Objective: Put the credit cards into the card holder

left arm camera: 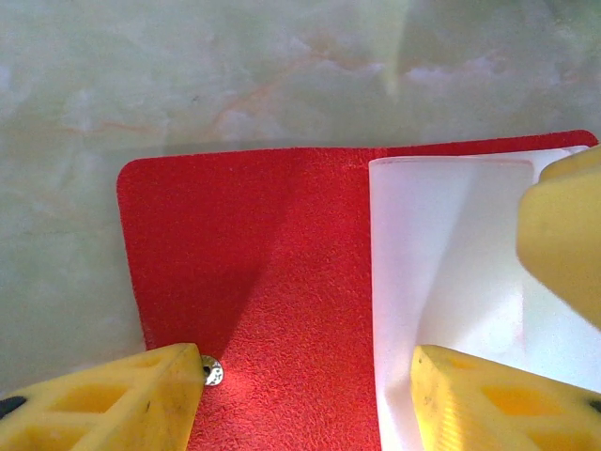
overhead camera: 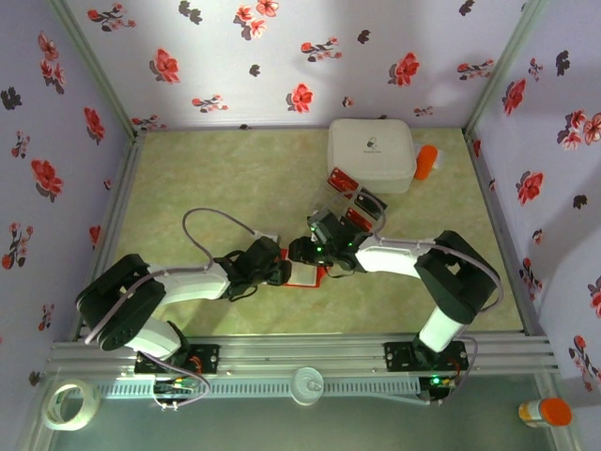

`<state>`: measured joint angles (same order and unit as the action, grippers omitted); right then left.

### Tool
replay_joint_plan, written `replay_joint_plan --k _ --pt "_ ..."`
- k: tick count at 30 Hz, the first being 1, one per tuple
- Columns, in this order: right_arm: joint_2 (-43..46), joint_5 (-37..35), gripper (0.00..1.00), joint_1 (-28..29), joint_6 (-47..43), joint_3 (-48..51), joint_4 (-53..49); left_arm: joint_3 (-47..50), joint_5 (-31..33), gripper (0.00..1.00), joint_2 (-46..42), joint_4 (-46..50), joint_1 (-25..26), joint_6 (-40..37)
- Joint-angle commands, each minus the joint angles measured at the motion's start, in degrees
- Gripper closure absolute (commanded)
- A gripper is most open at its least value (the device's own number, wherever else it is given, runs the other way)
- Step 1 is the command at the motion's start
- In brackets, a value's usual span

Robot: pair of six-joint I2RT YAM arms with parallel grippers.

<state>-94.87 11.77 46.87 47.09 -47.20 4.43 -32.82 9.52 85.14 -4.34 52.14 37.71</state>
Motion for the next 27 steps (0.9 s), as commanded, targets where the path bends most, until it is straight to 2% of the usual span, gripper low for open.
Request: replay_joint_plan --k 1,5,17,20,25,27 --pt "1.0 -1.8 0.52 0.0 0.9 0.8 -0.6 2.2 -3.0 0.39 2.6 3.2 0.8 0.7" --pt "-0.5 -0.7 0.49 0.0 1.9 0.9 1.2 2.2 -3.0 0.39 2.6 3.1 0.9 0.6" --pt "-2.8 4.6 0.48 -0.1 5.5 -0.5 7.3 2.4 -2.9 0.37 1.5 3.1 0.9 0.6" --pt "-2.1 5.5 0.48 -0.1 7.0 -0.2 8.7 2.3 -2.9 0.27 -0.2 3.8 0.9 0.9" --pt "-1.0 6.3 0.48 0.0 9.1 0.3 10.4 2.4 -2.1 0.02 -6.6 5.3 0.7 1.0" --pt "-0.9 6.5 0.48 0.2 10.0 0.4 11.1 2.5 -1.7 0.00 -10.1 5.6 0.6 0.6"
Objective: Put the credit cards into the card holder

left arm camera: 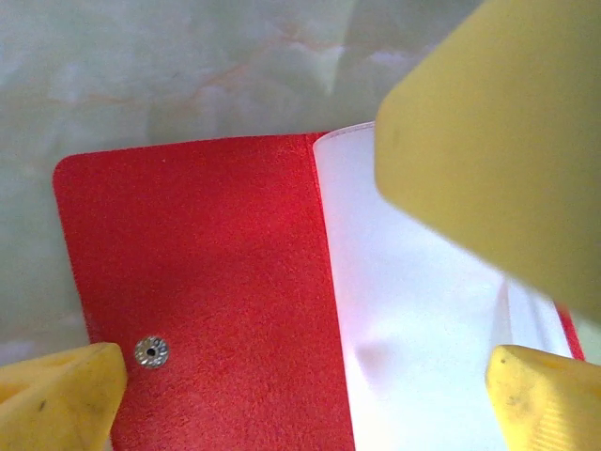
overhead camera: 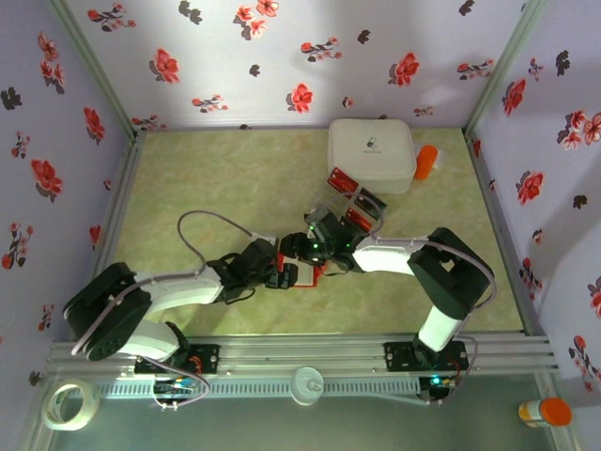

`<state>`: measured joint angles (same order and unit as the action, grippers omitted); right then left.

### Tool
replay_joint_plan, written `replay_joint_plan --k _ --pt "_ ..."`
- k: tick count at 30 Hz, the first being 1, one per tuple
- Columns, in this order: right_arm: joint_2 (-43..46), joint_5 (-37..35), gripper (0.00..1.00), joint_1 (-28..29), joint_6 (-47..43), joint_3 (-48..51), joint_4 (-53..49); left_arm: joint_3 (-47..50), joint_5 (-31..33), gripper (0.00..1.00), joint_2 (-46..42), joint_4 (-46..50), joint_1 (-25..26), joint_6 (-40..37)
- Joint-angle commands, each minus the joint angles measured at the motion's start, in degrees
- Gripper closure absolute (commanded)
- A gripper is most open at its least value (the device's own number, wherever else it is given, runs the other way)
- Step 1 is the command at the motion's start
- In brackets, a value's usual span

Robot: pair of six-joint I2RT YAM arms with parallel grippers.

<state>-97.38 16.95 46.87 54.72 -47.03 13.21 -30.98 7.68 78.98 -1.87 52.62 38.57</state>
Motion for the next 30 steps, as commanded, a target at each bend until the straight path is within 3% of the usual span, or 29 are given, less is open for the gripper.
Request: replay_joint_plan --k 1,19,30 --pt "1.5 1.5 0.48 0.3 2.7 0.1 2.8 0.6 0.3 0.00 -5.2 3.4 0.0 -0.4" --pt "-6.0 0.8 0.46 4.7 7.0 -6.4 6.0 6.8 11.1 0.00 -27.2 10.1 -3.8 6.0" --pt "-11.5 1.7 0.46 5.1 10.5 -6.3 11.7 8.5 11.1 0.00 -29.5 12.9 -5.2 6.7"
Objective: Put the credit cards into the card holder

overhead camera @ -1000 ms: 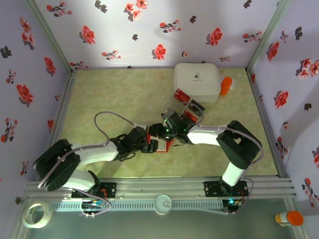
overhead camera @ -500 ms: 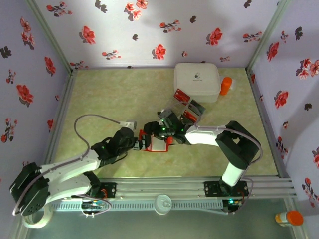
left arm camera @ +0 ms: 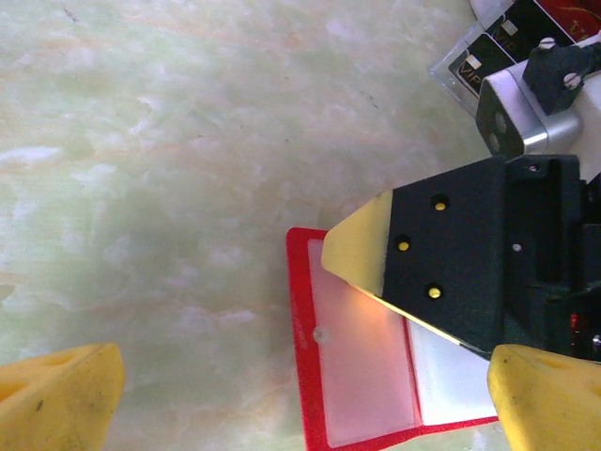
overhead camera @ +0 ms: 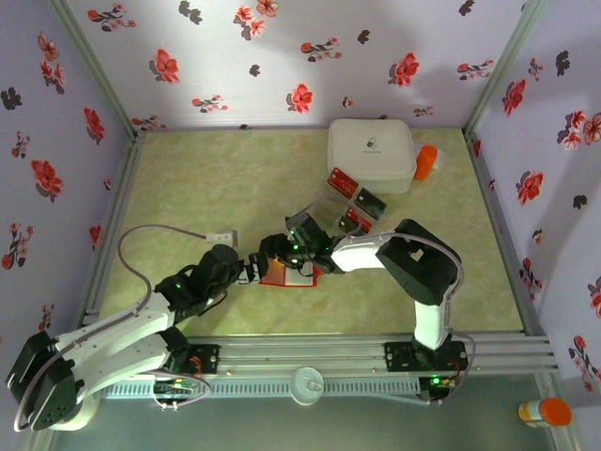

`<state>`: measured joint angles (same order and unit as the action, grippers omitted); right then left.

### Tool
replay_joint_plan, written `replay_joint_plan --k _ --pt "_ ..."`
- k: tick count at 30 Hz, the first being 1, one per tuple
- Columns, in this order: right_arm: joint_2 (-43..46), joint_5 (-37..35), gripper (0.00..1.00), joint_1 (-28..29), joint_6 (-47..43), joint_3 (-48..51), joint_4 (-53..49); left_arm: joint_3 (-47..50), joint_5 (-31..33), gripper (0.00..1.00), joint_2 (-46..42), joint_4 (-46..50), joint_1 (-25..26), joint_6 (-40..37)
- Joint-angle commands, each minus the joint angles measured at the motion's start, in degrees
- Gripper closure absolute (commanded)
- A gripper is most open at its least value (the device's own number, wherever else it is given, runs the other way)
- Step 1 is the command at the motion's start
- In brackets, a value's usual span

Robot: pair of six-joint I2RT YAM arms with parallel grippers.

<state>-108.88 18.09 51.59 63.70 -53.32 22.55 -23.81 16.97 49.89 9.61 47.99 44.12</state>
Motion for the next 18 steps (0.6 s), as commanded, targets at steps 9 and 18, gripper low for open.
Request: replay_joint_plan --k 9,18 --pt "3.9 0.5 0.46 0.1 -0.3 0.8 0.2 1.9 1.4 0.00 2.3 0.1 -0.6 1.0" --pt "6.0 -0.1 0.46 -1.0 -1.1 2.8 -0.8 0.9 0.7 0.00 6.4 -1.2 -0.6 -0.9"
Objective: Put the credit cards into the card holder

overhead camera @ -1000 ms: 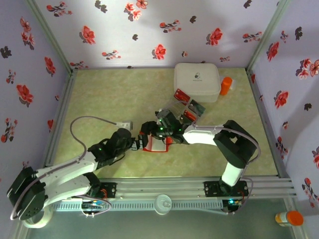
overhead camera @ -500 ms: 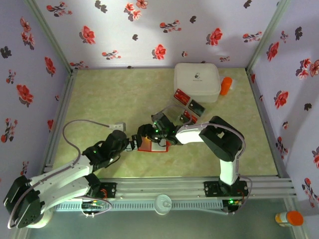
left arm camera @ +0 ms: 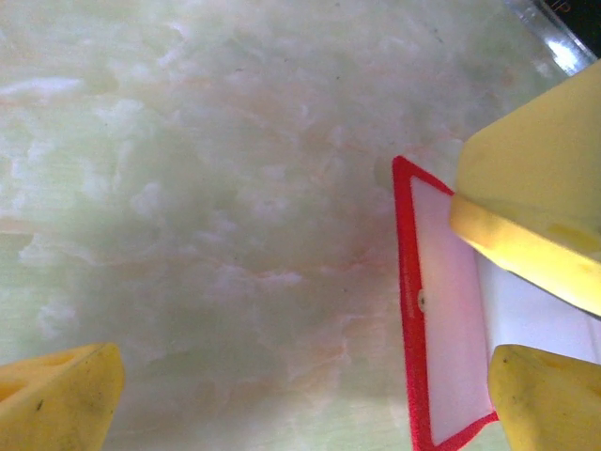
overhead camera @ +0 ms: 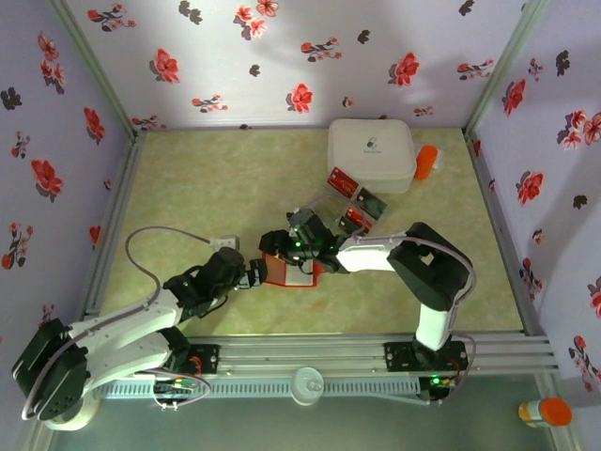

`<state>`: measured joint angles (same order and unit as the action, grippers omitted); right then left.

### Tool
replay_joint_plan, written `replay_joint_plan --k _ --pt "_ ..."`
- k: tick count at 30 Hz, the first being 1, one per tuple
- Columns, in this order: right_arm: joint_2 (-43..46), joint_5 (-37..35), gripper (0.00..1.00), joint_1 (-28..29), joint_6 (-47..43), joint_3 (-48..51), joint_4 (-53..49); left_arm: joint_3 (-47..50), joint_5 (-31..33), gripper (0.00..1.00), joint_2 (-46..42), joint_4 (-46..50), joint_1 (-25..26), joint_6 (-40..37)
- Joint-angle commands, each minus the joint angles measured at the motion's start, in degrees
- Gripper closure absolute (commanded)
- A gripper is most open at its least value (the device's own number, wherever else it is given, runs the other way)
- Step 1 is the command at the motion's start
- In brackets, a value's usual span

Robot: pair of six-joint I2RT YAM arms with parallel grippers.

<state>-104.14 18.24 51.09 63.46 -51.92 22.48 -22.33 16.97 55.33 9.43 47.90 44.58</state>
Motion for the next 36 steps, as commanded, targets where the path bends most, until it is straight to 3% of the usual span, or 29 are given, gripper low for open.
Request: replay_joint_plan --k 1,13,23,28,36 --pt "1.2 -0.3 0.46 -0.5 -0.8 1.5 -0.6 -0.8 0.6 0.00 1.3 -1.0 -0.5 -1.6" --pt "3.0 -0.1 0.48 -1.9 -0.3 4.2 1.0 -3.3 -1.0 0.00 5.5 -1.2 -0.5 -4.7" --pt "10.1 -1.0 0.48 -4.0 -3.2 6.1 -3.7 -7.9 -2.2 0.00 12.9 -3.6 -0.5 -7.4" --pt "16.8 -4.3 0.48 -5.7 -9.1 6.5 -13.7 -8.3 -1.4 0.00 16.5 -3.4 -0.5 -7.1" --pt "25.6 -18.0 0.48 -10.7 -29.3 -1.6 -45.8 -5.9 1.5 0.00 17.0 -2.4 -0.5 -5.5"
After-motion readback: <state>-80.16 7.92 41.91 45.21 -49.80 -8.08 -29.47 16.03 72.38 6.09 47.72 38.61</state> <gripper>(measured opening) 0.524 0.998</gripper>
